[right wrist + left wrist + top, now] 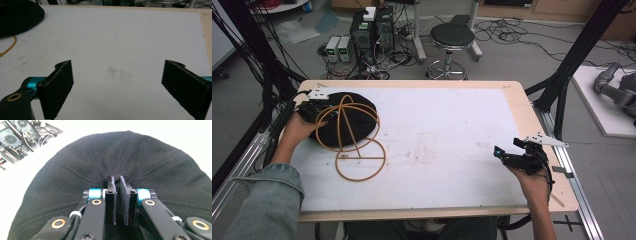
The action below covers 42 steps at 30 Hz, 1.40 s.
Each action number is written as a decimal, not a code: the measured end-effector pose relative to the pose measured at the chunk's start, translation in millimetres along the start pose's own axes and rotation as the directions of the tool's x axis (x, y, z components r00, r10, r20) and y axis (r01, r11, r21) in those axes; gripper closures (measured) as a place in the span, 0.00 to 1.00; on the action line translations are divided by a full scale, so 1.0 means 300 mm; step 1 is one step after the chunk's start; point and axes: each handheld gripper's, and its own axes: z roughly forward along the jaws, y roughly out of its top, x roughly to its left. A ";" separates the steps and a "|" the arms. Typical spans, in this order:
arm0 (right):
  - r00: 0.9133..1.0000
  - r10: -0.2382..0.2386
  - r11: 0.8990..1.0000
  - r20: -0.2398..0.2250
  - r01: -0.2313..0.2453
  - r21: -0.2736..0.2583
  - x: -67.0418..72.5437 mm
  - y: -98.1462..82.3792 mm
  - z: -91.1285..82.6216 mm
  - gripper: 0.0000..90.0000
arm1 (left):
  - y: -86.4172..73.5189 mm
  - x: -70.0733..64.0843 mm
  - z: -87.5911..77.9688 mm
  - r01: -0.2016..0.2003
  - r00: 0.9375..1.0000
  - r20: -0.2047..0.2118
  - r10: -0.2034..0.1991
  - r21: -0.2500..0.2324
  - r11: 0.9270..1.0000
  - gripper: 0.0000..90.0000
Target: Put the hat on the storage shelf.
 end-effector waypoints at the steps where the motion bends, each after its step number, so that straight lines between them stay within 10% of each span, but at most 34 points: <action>1: 1.000 0.000 1.000 0.000 0.000 -0.001 -0.001 0.000 0.000 0.11 | 0.006 0.002 -0.014 0.003 1.000 0.001 -0.003 -0.023 1.000 0.93; 26: 1.000 0.011 1.000 -0.006 -0.011 0.001 -0.001 0.001 0.001 0.11 | 0.110 0.049 -0.214 0.052 0.996 -0.064 -0.069 -0.231 0.972 0.94; 42: 1.000 0.010 1.000 -0.011 -0.010 -0.013 -0.005 0.008 -0.005 0.11 | 0.151 0.103 -0.350 0.086 0.980 -0.145 -0.137 -0.315 0.945 0.94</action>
